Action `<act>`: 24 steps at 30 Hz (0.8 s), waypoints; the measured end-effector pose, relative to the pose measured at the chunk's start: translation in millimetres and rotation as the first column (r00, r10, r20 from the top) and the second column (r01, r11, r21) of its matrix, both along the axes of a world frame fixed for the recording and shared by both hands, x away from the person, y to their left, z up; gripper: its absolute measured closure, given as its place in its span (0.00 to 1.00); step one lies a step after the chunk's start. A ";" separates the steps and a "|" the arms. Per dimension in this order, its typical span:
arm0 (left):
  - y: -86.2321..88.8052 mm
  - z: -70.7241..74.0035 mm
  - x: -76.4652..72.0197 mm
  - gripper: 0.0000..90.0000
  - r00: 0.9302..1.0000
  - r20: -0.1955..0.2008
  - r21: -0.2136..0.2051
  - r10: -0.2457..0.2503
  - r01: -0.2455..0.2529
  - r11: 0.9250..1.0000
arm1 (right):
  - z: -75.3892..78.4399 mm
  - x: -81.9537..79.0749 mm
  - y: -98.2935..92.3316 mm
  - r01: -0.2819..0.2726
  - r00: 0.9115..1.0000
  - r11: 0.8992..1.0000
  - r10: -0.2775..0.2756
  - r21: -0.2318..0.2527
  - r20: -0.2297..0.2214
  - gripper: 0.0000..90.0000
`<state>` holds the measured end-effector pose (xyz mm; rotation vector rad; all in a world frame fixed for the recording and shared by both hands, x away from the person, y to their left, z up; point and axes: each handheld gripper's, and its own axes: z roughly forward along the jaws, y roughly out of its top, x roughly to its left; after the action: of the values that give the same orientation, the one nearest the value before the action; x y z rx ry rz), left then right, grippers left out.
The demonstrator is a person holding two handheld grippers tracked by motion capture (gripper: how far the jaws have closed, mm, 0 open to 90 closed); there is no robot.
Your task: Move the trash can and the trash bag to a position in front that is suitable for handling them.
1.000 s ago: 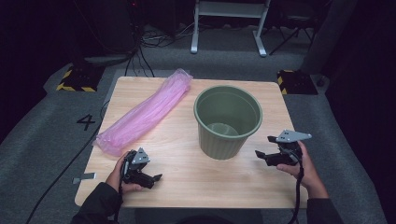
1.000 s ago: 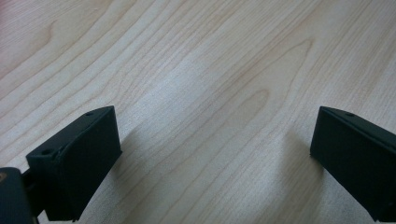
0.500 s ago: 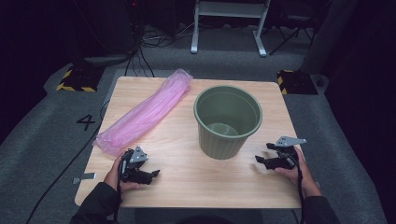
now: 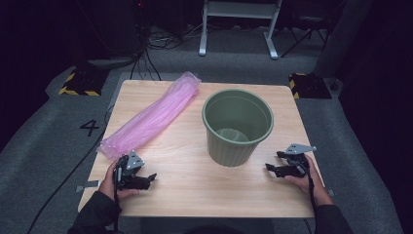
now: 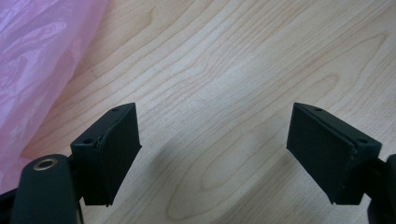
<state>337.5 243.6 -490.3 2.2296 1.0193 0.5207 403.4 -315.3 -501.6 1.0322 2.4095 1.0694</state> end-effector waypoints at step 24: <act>31.0 16.0 -10.1 0.18 0.990 0.100 -0.045 0.100 -0.096 0.994 | -1.3 -2.0 2.2 0.008 1.000 1.000 -0.008 -0.007 0.015 0.24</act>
<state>327.5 274.6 -474.4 2.1031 1.0804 0.6448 401.4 -313.1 -503.0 1.0273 2.3940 1.0613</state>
